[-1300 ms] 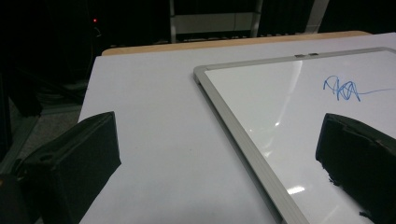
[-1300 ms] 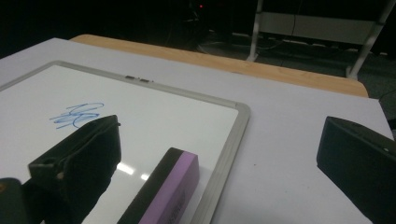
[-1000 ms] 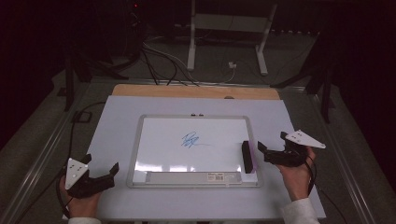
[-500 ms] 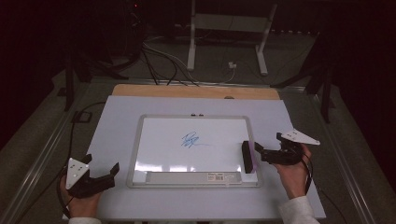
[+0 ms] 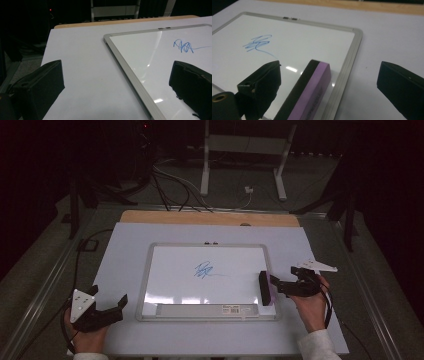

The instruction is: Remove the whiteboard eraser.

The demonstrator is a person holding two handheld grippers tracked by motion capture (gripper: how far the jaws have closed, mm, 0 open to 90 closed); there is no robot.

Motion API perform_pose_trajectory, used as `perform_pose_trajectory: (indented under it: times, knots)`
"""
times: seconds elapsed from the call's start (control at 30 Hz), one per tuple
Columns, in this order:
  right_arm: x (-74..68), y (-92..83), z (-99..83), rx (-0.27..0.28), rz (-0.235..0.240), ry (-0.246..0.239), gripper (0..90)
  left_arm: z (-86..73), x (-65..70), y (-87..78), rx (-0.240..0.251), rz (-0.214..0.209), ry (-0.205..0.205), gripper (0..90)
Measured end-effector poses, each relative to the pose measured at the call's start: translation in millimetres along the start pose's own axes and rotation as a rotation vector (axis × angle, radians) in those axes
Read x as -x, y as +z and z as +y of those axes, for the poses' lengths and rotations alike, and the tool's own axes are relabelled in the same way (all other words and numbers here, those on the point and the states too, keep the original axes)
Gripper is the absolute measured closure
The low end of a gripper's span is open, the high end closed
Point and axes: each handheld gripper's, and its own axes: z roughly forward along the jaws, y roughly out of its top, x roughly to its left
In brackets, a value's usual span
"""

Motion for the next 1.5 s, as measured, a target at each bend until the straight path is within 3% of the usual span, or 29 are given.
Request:
perform_pose_trajectory:
  times: [0.13,0.4,0.43,0.47,0.5,0.57,0.63,0.73,1.1,1.5]
  knots:
    - [0.4,3.0,-2.6,-0.038,0.018,0.019,10.9,0.0,0.0,0.0,0.0,0.001,0.0,0.5]
    - [-3.2,9.6,-9.4,-0.113,0.048,0.011,22.0,0.0,0.1,0.0,0.0,0.0,0.0,0.5]
    - [-4.7,10.0,-11.3,-0.128,0.042,0.002,27.9,0.0,0.1,0.0,-0.001,0.0,-0.001,0.5]
    - [-4.7,10.0,-11.3,-0.128,0.042,0.002,27.9,0.0,0.1,0.0,-0.001,0.0,-0.001,0.5]
    - [-5.6,9.6,-13.0,-0.139,0.042,0.001,35.1,0.0,0.1,0.0,-0.001,0.0,0.0,0.6]
    - [-5.6,9.2,-13.8,-0.146,0.052,0.005,38.3,0.0,0.3,0.1,-0.001,0.0,0.0,0.5]
    - [-5.8,8.8,-16.4,-0.159,0.079,0.008,47.4,-0.1,0.4,0.2,-0.002,0.0,0.001,0.5]
    - [-3.8,9.5,-17.7,-0.165,0.11,0.04,53.1,0.0,0.6,0.2,-0.002,0.001,0.001,0.5]
    - [-1.0,12.9,-18.9,-0.18,0.147,0.085,54.1,0.1,1.3,0.5,-0.002,0.001,0.002,0.5]
    - [-6.8,25.2,-19.2,-0.206,0.194,0.132,39.8,0.0,0.9,0.1,-0.003,0.002,0.002,0.5]
